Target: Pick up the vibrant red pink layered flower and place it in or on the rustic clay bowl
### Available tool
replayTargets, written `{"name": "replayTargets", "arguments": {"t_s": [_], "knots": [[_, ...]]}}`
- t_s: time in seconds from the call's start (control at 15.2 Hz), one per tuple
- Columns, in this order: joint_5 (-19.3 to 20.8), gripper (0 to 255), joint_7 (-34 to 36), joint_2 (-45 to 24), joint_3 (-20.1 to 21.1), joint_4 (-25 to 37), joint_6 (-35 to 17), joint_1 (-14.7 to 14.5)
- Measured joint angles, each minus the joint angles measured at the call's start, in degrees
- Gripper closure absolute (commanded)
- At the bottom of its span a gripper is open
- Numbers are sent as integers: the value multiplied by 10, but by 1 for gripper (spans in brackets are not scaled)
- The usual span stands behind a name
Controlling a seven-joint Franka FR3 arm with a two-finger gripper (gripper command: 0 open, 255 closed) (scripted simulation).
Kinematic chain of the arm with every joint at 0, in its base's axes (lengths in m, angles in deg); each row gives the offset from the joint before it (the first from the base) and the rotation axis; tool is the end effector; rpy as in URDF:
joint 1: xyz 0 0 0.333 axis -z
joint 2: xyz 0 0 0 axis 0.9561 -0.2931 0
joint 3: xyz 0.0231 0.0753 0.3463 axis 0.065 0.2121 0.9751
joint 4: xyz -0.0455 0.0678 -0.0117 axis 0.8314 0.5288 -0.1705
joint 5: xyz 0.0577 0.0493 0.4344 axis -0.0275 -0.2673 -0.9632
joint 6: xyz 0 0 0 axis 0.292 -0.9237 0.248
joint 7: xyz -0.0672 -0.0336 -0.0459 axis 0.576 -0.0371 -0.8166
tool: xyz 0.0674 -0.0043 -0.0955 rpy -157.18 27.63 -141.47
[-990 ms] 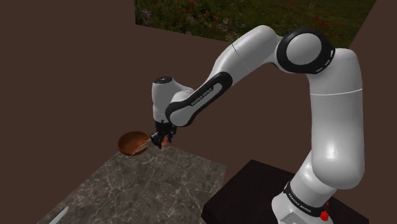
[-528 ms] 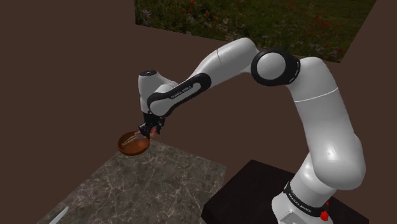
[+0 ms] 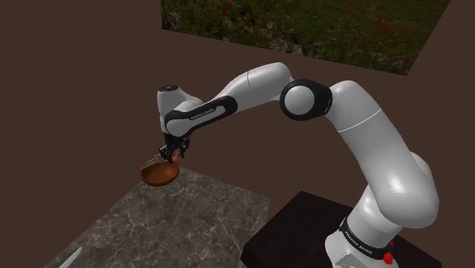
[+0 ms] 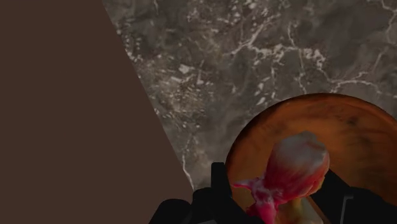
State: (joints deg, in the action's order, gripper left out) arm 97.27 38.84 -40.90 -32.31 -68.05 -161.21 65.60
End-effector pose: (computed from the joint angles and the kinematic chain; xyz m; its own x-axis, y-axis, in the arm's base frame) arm 0.7772 0.2705 0.1921 0.9972 0.0663 0.0350 0.0628 -0.9936 0.0938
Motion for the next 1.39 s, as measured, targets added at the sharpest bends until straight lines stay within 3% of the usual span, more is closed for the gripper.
{"name": "replayTargets", "arguments": {"t_s": [0.92,0.99,1.39], "knots": [[9,255,6,-44,-10,13,-32,-6],[9,0,6,-44,-10,13,-32,-6],[9,0,6,-44,-10,13,-32,-6]]}}
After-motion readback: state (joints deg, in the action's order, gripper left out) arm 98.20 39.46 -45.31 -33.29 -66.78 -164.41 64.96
